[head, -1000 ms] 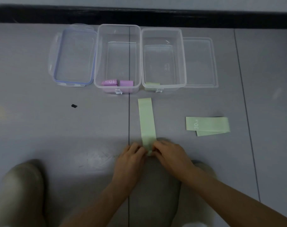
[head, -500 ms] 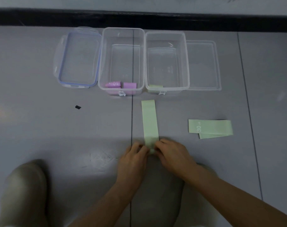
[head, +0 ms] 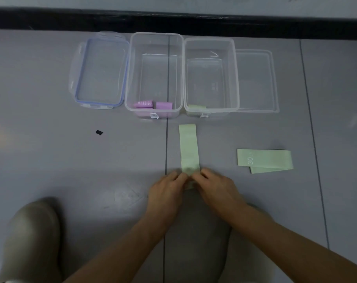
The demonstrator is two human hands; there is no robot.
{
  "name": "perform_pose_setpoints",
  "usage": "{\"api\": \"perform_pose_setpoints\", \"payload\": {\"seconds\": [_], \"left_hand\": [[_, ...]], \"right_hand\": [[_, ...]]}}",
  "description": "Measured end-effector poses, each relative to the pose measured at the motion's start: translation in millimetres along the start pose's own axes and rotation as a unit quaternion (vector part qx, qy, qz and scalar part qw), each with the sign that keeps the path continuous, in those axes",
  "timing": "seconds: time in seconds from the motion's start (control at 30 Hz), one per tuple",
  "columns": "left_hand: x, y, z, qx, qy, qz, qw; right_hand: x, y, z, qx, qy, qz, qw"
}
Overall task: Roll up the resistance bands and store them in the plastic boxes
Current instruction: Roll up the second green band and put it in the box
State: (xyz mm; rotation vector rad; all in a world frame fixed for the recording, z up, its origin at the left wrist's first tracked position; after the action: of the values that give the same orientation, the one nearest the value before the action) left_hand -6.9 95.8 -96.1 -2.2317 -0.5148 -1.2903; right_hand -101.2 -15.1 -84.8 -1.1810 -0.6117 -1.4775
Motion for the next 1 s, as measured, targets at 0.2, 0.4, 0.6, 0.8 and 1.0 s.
{"api": "perform_pose_setpoints", "payload": {"seconds": [0.2,0.4,0.6,0.8,1.0], "left_hand": [[-5,4,2,0.023,-0.009,-0.004,1.000],[4,4,6,-0.025,-0.074,-0.021,0.997],[5,14,10,-0.032,-0.067,-0.013,0.997],[8,30,11,-0.033,-0.067,0.025,0.997],[16,35,10,0.022,-0.108,0.021,0.994]], "right_hand": [[-4,1,-3,0.012,-0.005,-0.009,1.000],[-8,7,-15,-0.058,0.111,0.014,0.992],[-5,11,-20,-0.080,0.175,0.000,0.981],[-1,8,-12,-0.061,0.126,-0.026,0.990],[1,16,-17,-0.073,0.132,-0.014,0.988]]}}
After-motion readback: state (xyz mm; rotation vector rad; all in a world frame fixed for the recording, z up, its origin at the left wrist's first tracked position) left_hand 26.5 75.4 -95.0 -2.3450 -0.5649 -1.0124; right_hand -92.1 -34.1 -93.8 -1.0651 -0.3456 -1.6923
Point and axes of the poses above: each hand's wrist, its own y-axis towards the middle knuckle, its own x-axis out of the back of the hand, z = x × y, the point moved 5 cm from there along y, towards the middle knuckle, and after that the axes turned 2 degrees about x, right-handed, at the moved point
